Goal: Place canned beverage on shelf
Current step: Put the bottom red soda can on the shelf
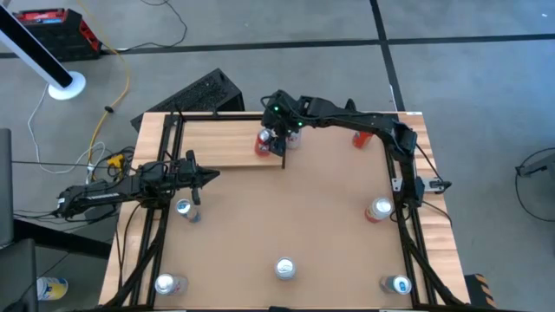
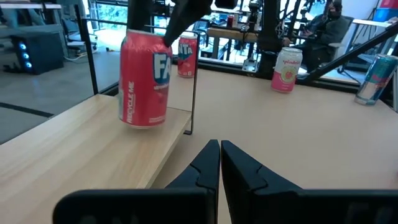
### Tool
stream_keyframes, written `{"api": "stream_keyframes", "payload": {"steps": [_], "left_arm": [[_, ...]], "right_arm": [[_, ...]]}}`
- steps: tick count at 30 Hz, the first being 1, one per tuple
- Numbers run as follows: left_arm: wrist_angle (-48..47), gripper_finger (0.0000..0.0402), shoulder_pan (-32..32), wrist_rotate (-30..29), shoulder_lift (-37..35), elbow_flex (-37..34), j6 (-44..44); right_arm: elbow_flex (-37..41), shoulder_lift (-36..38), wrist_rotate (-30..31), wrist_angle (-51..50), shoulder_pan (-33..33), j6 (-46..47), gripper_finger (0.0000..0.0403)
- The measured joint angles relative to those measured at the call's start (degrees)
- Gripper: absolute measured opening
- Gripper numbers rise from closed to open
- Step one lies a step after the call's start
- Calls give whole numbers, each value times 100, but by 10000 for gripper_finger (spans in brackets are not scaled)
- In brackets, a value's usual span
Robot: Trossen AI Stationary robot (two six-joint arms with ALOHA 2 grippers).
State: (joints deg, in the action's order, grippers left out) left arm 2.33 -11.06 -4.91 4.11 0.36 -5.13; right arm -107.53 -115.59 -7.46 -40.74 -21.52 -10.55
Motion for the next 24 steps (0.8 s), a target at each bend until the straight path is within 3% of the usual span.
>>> {"api": "stream_keyframes", "payload": {"steps": [2,10,24], "left_arm": [[2,0,-1,0,1,0,0],[4,0,-1,-2,1,0,0],[4,0,-1,-2,1,0,0]], "right_arm": [[2,0,0,-31,0,0,276],[-9,6,-1,43,0,19,347],[-58,9,0,45,22,43,347]]}}
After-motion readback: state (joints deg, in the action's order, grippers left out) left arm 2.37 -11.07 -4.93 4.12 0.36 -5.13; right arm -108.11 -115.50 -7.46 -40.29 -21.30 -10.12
